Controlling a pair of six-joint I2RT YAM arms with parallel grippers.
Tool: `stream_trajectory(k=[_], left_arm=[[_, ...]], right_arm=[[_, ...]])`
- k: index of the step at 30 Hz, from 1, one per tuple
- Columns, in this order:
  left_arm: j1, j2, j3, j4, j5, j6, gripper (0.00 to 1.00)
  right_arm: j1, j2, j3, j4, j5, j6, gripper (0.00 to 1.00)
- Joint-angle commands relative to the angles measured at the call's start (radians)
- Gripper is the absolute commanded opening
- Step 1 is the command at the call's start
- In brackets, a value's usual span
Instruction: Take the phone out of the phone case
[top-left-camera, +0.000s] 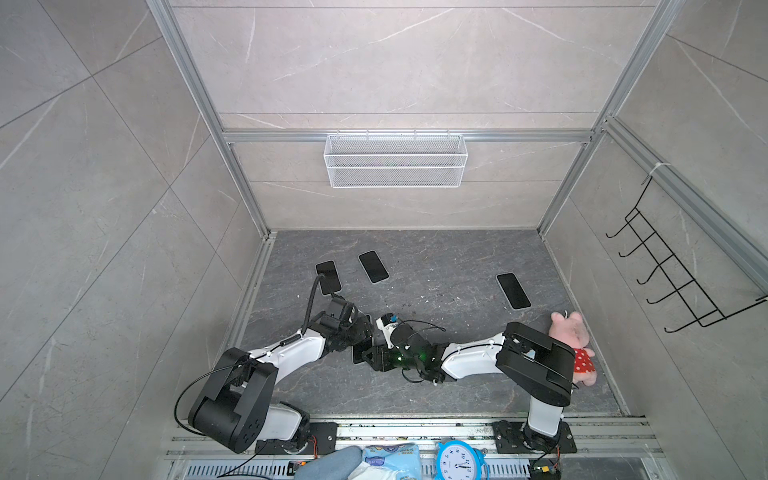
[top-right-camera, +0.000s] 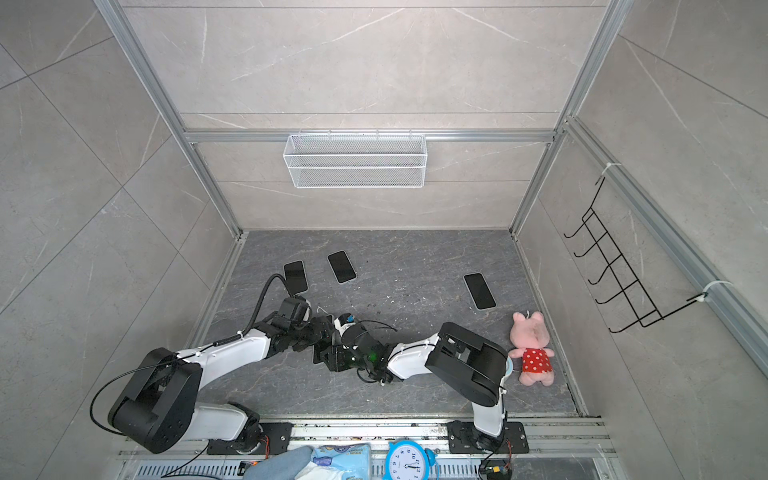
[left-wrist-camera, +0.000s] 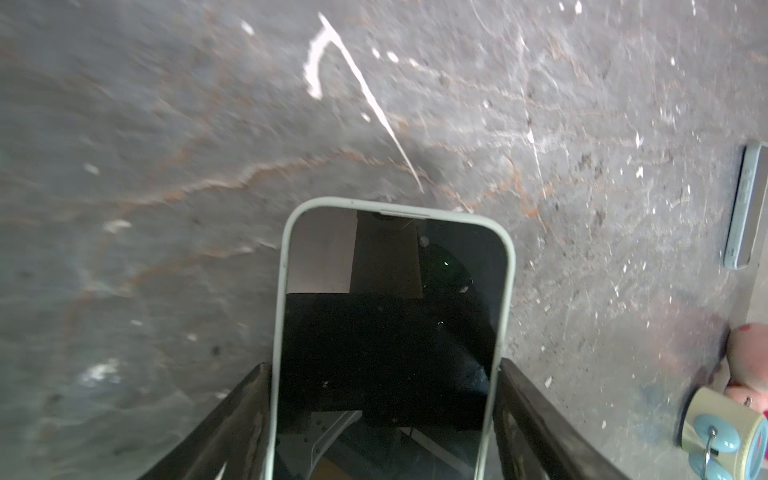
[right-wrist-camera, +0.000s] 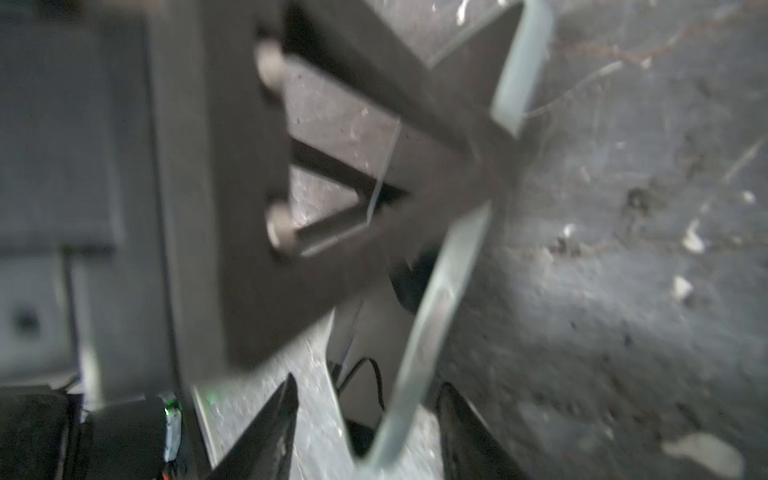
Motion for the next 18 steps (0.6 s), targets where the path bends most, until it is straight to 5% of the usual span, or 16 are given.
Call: stream_trajectory(k=[1,9,14,18], left_arm=[[-0.032,-0.041,-0.004,0.023,-0.004,-0.038,0.59],[-0.057,-0.196,-0.008,0.05,-0.008,-0.048,0.6],[-0.062,-0.36,-0.054,0.082,-0.031,-0.042,0.92],[-0.061,-0.49,-0.11,0.166,0.001,-0.025,1.0]], right_arm=[[-0.014,0.008,0.019,0.06,0.02,0.023,0.33],[-0.036,-0.15,-0.057,-0.003,0.037,-0.008,0.02],[-0.094,-0.257,-0.134,0.001,0.002,-0.01,0.0],[-0.166,-0.378,-0.196,0.003,-0.076,-0.023,0.0]])
